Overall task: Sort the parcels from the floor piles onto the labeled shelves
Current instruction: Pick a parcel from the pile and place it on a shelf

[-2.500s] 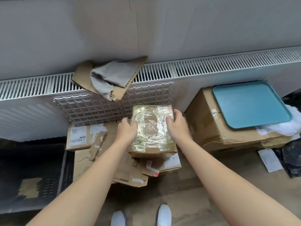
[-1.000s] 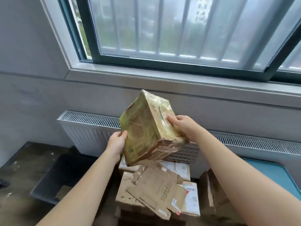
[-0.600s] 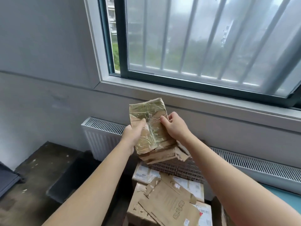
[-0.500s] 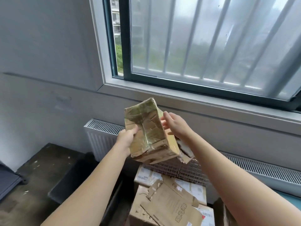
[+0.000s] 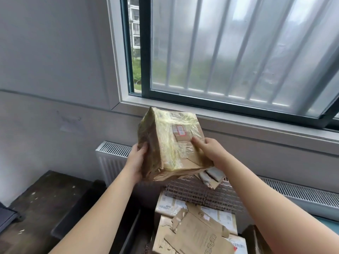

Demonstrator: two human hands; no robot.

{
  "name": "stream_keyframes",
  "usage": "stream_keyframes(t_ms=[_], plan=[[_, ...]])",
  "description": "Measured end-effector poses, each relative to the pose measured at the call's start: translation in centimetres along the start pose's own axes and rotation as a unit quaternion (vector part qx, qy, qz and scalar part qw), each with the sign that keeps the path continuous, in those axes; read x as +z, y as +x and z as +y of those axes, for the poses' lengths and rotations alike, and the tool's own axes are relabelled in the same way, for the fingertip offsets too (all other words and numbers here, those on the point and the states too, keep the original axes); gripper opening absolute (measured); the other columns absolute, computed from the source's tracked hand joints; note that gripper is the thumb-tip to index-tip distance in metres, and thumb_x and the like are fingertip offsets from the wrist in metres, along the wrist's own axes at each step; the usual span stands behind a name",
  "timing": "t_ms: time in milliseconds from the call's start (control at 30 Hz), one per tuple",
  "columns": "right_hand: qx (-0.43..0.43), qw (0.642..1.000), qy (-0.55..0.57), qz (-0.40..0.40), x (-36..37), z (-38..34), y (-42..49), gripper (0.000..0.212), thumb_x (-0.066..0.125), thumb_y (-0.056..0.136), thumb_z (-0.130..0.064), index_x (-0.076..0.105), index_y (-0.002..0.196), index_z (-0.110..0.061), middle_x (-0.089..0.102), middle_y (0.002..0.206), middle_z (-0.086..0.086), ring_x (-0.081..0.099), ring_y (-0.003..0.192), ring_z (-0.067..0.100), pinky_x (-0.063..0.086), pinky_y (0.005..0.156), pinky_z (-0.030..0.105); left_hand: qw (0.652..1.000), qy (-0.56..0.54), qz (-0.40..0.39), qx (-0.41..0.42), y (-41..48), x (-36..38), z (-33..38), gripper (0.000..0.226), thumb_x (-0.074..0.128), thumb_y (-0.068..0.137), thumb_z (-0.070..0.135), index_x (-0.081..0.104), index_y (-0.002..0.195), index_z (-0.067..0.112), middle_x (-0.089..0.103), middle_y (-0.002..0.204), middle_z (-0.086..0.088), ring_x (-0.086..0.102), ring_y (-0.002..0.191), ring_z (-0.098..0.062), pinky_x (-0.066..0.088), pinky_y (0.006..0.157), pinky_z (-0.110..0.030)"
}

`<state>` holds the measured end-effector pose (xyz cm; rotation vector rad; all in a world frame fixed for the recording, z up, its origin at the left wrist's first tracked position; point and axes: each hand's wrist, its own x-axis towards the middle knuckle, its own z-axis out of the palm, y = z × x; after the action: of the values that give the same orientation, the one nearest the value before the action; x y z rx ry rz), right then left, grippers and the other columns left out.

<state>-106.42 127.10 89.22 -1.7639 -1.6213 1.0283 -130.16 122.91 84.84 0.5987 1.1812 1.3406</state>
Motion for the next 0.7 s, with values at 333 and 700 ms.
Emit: stream_keyframes(t_ms=[333,700], plan=[[-0.071,0.991,-0.011,0.113,4.0,-4.0,0.1,0.038,0.064,0.091,-0.046,0.063,0.101,-0.010,0.067,0.093,0.002,0.063,0.086,0.021,0.042,0.068,0.028,0.956,0.268,0.063,0.101,-1.3,0.9,4.2,0.068,0.061,0.093,0.047,0.042,0.142,0.005,0.050,0.138,-0.004,0.044,0.130,-0.021,0.037,0.104,-0.033],[-0.140,0.978,-0.122,0.093,6.3,-9.6,-0.3,0.024,0.064,0.092,-0.037,0.059,0.092,-0.014,0.061,0.081,-0.002,0.055,0.078,0.019,0.035,0.065,0.029,0.950,0.212,0.187,0.131,-0.3,-3.7,5.4,0.067,0.082,0.077,0.032,0.048,0.128,0.006,0.055,0.128,-0.009,0.053,0.120,-0.030,0.045,0.101,-0.043]])
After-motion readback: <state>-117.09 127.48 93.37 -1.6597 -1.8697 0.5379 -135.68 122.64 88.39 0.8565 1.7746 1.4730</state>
